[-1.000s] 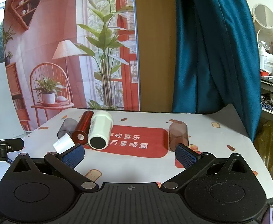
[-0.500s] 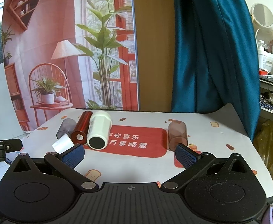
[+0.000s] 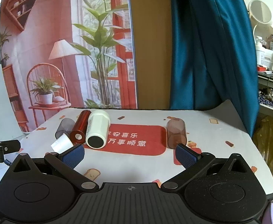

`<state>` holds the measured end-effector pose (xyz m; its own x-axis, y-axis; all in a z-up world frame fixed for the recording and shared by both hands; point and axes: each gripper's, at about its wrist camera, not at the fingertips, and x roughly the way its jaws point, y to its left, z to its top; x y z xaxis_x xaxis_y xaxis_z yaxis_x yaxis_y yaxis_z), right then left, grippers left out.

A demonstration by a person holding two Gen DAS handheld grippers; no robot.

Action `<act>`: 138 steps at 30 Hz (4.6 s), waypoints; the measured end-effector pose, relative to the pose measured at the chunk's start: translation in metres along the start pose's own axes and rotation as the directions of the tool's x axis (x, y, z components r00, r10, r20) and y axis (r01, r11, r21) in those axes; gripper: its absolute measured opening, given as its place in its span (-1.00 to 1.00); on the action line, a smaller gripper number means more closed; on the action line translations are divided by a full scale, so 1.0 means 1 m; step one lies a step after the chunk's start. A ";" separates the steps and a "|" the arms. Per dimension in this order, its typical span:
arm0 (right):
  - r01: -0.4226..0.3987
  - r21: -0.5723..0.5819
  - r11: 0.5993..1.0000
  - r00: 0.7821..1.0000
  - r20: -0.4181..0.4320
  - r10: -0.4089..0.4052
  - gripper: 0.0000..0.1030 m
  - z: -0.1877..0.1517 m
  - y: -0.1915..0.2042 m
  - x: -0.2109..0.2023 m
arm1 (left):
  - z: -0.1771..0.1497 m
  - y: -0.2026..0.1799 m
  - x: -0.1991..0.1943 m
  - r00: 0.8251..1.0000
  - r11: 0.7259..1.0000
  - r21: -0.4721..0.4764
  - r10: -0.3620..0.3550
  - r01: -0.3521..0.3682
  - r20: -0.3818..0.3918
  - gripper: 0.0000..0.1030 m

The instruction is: Flip cup upright

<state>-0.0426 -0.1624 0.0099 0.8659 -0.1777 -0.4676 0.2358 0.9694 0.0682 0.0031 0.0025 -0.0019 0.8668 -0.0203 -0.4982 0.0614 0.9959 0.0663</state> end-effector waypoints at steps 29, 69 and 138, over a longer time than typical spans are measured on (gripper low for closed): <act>-0.068 0.027 0.997 0.997 -0.035 0.069 1.00 0.009 -0.002 0.017 | 0.012 0.010 0.032 0.997 0.999 -0.015 0.028 -0.030 -0.077 1.00; -0.279 0.053 0.959 0.901 -0.330 0.280 0.90 0.026 0.044 0.320 | -0.024 0.075 0.152 0.948 0.962 -0.220 0.088 -0.161 -0.307 1.00; -0.210 0.037 0.977 0.904 -0.374 0.209 0.44 -0.048 0.000 0.184 | 0.006 0.027 0.168 0.882 0.946 -0.321 -0.177 0.031 -0.436 0.99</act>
<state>0.0951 -0.1869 -0.1187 0.6666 0.1052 -0.7380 0.0648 0.9781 0.1980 0.1535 0.0259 -0.0792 0.5382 -0.1555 -0.8284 -0.0744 0.9702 -0.2304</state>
